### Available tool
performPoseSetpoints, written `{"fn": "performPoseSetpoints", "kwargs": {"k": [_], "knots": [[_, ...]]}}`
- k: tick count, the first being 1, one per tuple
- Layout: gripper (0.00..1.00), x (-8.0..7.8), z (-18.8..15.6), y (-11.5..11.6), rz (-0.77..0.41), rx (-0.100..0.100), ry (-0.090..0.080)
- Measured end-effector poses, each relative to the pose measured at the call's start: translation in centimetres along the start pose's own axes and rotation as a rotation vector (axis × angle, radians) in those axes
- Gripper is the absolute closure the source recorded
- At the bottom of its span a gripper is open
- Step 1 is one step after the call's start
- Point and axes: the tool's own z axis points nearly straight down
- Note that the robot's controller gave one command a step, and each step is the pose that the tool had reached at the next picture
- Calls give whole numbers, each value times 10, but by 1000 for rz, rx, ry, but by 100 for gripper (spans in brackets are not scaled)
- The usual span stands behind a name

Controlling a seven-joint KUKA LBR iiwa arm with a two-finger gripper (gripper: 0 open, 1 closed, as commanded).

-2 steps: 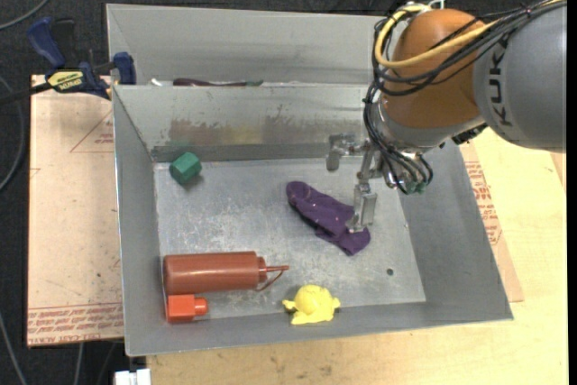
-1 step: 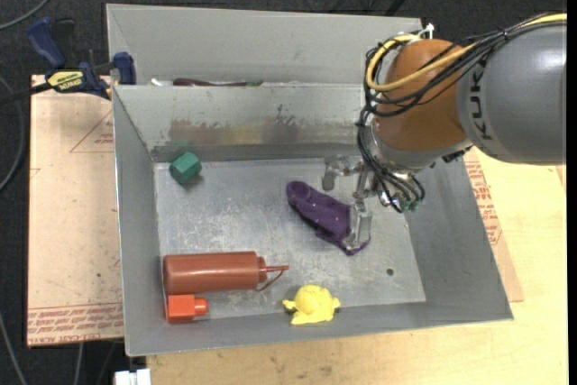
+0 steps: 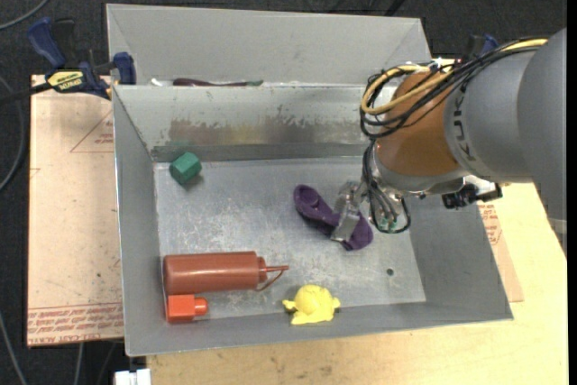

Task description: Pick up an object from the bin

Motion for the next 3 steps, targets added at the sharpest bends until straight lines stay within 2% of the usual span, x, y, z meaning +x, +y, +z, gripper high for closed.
{"fn": "performPoseSetpoints", "kwargs": {"k": [1,2,3], "knots": [[100,0,0,0,-1,0,0],[100,0,-100,-18,-86,-1,-3],[100,0,-100,-18,-86,-1,-3]]}}
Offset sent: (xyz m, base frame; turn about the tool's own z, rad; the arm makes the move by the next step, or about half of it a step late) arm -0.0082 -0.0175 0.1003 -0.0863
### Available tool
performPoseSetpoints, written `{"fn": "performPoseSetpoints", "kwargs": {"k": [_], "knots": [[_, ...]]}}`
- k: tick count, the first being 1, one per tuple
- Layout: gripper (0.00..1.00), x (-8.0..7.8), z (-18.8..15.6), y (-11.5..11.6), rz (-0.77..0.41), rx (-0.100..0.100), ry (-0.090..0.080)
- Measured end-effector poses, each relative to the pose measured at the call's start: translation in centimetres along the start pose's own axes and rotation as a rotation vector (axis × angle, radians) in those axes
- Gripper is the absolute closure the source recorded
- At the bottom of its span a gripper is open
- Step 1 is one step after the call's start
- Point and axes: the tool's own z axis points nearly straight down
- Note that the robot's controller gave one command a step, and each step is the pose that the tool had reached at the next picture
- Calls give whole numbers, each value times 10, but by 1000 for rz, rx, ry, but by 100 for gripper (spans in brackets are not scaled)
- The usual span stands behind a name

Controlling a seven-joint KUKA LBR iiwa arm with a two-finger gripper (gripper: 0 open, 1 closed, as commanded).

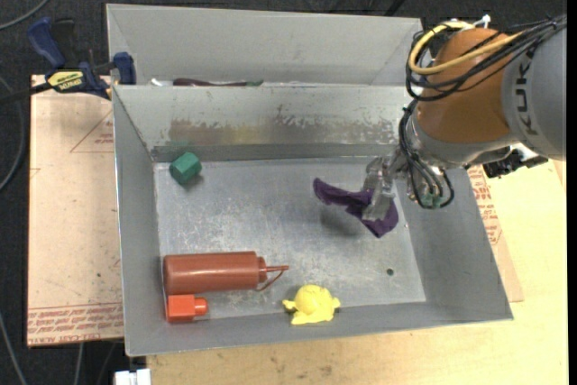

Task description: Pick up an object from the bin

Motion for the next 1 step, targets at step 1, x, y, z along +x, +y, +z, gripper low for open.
{"fn": "performPoseSetpoints", "kwargs": {"k": [1], "knots": [[100,-5,-149,25,115,-2,-6]]}}
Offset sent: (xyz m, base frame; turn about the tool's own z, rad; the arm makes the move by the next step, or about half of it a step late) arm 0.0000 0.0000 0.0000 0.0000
